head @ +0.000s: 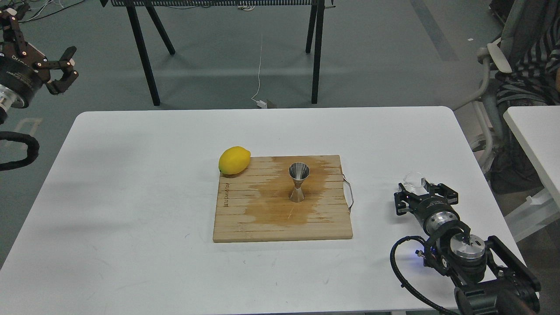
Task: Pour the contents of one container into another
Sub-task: 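Close the right gripper around the clear glass cup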
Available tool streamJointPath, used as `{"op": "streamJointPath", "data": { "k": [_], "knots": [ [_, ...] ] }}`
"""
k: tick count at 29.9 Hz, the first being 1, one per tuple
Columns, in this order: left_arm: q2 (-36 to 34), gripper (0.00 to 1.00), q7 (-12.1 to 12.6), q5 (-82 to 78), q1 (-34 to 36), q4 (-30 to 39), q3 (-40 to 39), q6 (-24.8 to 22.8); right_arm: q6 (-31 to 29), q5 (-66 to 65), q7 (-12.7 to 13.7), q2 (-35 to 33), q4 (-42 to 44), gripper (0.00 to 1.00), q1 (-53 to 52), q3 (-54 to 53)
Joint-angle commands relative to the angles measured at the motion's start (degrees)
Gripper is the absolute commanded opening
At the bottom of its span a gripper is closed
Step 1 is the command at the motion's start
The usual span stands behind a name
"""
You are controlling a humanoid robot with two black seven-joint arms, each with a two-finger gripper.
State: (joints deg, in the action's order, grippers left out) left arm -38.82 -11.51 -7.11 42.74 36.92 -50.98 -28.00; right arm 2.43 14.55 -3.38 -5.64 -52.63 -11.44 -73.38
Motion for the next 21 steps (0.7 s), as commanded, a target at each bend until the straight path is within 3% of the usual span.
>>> {"op": "streamJointPath", "data": {
  "k": [1, 4, 6, 9, 21],
  "knots": [
    [-0.11, 1.0, 0.0, -0.01, 0.06, 0.0, 0.01, 0.0, -0.05, -0.04, -0.05, -0.16, -0.02, 0.49, -0.07, 0.25],
    [-0.11, 1.0, 0.0, -0.01, -0.03, 0.0, 0.01, 0.0, 0.12, -0.04, -0.23, -0.16, -0.02, 0.43, -0.07, 0.87],
    [-0.2, 1.0, 0.0, -0.01, -0.03, 0.0, 0.01, 0.0, -0.14, -0.04, -0.23, -0.17, -0.19, 0.26, -0.07, 1.31],
    [-0.37, 1.0, 0.0, -0.01, 0.06, 0.0, 0.01, 0.0, -0.32, -0.04, -0.58, -0.25, -1.24, 0.16, 0.02, 1.48],
    [-0.29, 1.0, -0.09, -0.01, -0.03, 0.0, 0.01, 0.0, 3.98, -1.97, -0.67, -3.06, -16.53, 0.13, 1.34, 1.57]
  ]
}}
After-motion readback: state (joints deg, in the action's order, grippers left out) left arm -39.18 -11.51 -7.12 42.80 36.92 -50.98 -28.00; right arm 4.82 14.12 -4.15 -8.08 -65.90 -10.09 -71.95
